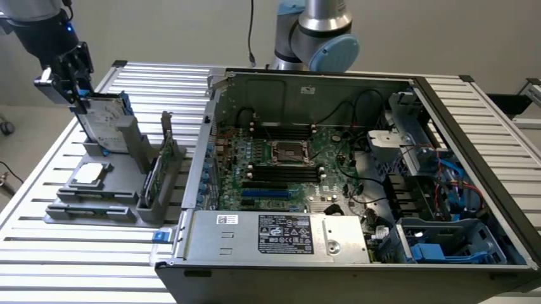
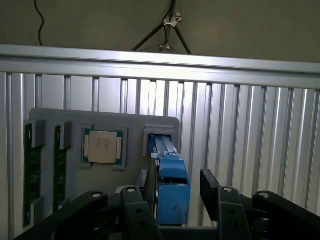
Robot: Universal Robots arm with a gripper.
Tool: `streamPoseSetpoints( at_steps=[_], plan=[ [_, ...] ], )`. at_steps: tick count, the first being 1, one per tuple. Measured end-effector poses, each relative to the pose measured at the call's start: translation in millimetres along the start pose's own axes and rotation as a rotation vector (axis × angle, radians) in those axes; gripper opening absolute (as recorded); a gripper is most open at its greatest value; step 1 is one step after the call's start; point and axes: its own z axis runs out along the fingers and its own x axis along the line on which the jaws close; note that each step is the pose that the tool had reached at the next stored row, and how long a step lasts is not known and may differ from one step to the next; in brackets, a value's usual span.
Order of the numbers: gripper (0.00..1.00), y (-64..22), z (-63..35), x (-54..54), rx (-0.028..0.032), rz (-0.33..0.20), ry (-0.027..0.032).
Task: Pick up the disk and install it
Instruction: 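Pick up the disk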
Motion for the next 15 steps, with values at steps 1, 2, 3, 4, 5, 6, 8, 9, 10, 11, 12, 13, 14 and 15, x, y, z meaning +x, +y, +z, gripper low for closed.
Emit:
streamPoseSetpoints(
  at_steps=[1,2,3,4,5,6,8,9,10,11,12,13,14,15],
  plan=[
    [0.54,-0.1,0.1,0.0,0.0003,0.001,0.0],
    [0.54,-0.2,0.3,0.0,0.0006,0.002,-0.0001],
    [0.54,-0.4,0.5,0.0,0.0011,0.002,-0.0002],
    [0.54,-0.6,0.5,0.0,0.0015,0.003,-0.0002],
    [0.54,-0.6,0.5,0.0,0.002,0.003,-0.0001],
    [0.54,-0.7,0.6,0.1,0.0025,0.003,-0.0001],
    [0.54,-0.7,1.0,0.1,0.0029,0.004,0.0],
    [0.54,-0.7,1.5,0.1,0.0032,0.004,-0.0001],
    [0.54,-0.8,1.9,0.1,0.0034,0.004,-0.0001],
    [0.54,-0.7,2.2,0.1,0.0037,0.005,0.0],
    [0.54,-0.7,2.6,0.2,0.0039,0.005,0.0],
    [0.54,-0.7,2.9,0.2,0.004,0.005,0.0],
    [0.54,-0.7,3.0,0.2,0.004,0.005,0.0],
    [0.54,-0.7,3.1,0.1,0.004,0.005,0.0001]
  ],
)
